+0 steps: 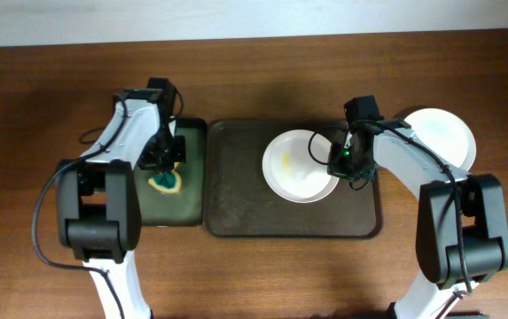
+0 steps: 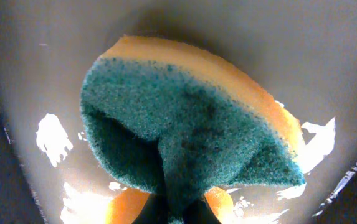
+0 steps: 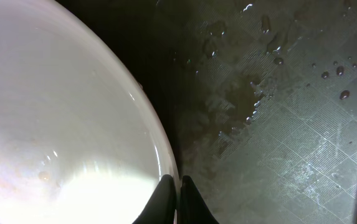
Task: Clean dirty plates on tray and stack at the side
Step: 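Lift the sponge with the left gripper toward the pinkish plate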
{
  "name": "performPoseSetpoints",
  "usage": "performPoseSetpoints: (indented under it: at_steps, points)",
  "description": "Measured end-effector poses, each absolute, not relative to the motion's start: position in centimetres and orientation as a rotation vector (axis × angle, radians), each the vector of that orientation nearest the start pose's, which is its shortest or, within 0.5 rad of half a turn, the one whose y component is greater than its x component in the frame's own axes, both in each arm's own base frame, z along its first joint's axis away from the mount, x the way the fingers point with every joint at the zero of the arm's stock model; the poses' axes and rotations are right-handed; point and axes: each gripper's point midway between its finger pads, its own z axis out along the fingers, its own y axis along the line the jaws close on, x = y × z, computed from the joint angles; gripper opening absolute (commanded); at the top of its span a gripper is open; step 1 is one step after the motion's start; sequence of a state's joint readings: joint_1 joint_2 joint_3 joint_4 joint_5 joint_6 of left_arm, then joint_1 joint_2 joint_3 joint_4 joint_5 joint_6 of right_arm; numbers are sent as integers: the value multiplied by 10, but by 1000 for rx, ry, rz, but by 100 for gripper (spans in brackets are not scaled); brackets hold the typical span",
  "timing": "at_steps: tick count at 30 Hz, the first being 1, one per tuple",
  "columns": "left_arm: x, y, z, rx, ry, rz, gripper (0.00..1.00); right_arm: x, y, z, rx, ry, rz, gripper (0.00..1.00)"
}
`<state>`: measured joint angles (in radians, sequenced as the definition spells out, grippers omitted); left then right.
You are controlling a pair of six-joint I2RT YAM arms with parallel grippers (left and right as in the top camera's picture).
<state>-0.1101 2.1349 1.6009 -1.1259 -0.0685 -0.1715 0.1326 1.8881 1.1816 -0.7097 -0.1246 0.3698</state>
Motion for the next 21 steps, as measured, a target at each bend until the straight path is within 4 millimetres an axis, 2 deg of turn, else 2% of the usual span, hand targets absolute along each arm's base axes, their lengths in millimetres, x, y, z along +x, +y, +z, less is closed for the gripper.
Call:
performPoseSetpoints:
  at_steps: [2,4,6,8,10,13,16,21]
  points:
    - [385,-28,30,-133,3180,66,0,359,69,9,342,2994,240,4]
    - [395,-27,51,-152,3104,17,0,359,69,9,342,2994,240,4]
    - [409,-26,99,-160,2947,-29,0,359,69,9,343,2994,240,4]
    - [416,-27,156,-150,2776,-65,0,359,69,9,342,2994,240,4]
    - [419,-28,203,-138,2634,-87,0,359,69,9,343,2995,240,4]
    - [418,-29,252,-129,2482,-106,0,359,69,9,343,2996,240,4]
    - [419,-29,263,-126,2441,-111,0,359,69,9,343,2996,239,4]
    - [423,-29,256,-127,2457,-109,0,359,69,9,343,2997,239,4]
